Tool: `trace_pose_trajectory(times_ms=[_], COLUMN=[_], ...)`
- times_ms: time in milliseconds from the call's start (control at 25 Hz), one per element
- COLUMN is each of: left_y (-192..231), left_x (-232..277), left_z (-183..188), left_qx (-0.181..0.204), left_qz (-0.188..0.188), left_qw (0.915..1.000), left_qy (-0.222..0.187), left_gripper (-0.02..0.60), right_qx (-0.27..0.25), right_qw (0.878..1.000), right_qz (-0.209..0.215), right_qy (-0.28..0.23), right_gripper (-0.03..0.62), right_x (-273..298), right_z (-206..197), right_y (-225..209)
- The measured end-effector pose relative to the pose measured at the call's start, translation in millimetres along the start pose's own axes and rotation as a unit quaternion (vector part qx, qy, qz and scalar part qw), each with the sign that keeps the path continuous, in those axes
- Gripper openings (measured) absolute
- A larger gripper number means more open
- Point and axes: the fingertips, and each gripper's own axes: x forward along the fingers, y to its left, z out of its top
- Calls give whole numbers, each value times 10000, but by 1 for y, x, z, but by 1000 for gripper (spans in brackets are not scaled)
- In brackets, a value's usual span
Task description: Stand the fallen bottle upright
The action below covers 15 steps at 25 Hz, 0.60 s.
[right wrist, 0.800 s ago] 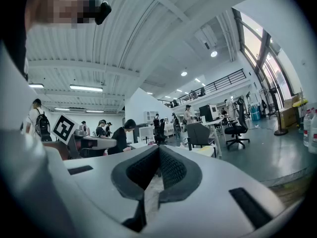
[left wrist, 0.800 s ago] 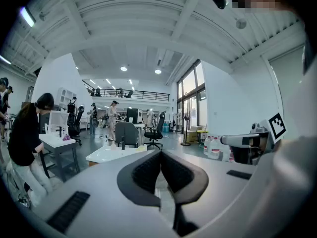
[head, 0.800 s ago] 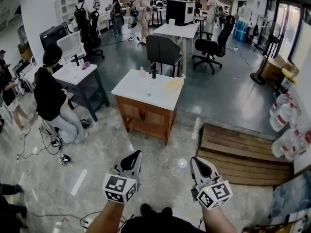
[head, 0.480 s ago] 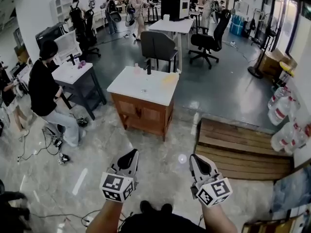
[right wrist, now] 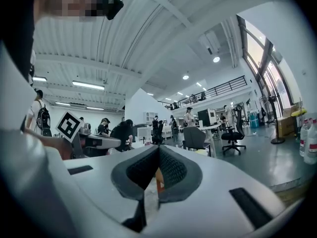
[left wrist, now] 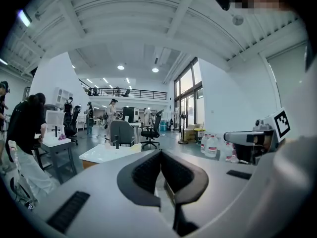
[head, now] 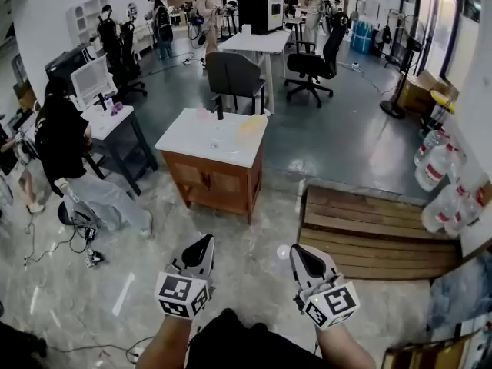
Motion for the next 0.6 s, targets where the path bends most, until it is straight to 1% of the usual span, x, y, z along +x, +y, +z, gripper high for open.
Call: trace_pose_trajectory(times_ms=[160,320,440,600], left_y=[6,21,45,91], left_x=[18,56,93,144], left_z=[3,-4,2,10], left_qx=[-23,23,89,17], left_qz=[-53,-187,-250,-259], left_qw=[10000,9998,9996,9997], left_qy=[-42,7,20,24], left_gripper=[15,15,15,15], right_qx=[106,29,-63,-35], right_qw=[9999,9998,9997,9996], right_qz=[-52,-162,-149,-138], right_qy=[59,107,156,254], right_gripper=[12,12,12,12], right_x=[15,53,97,158], right_z=[-4,-8,-4,-4], right_y=[-12,-32,-45,-64])
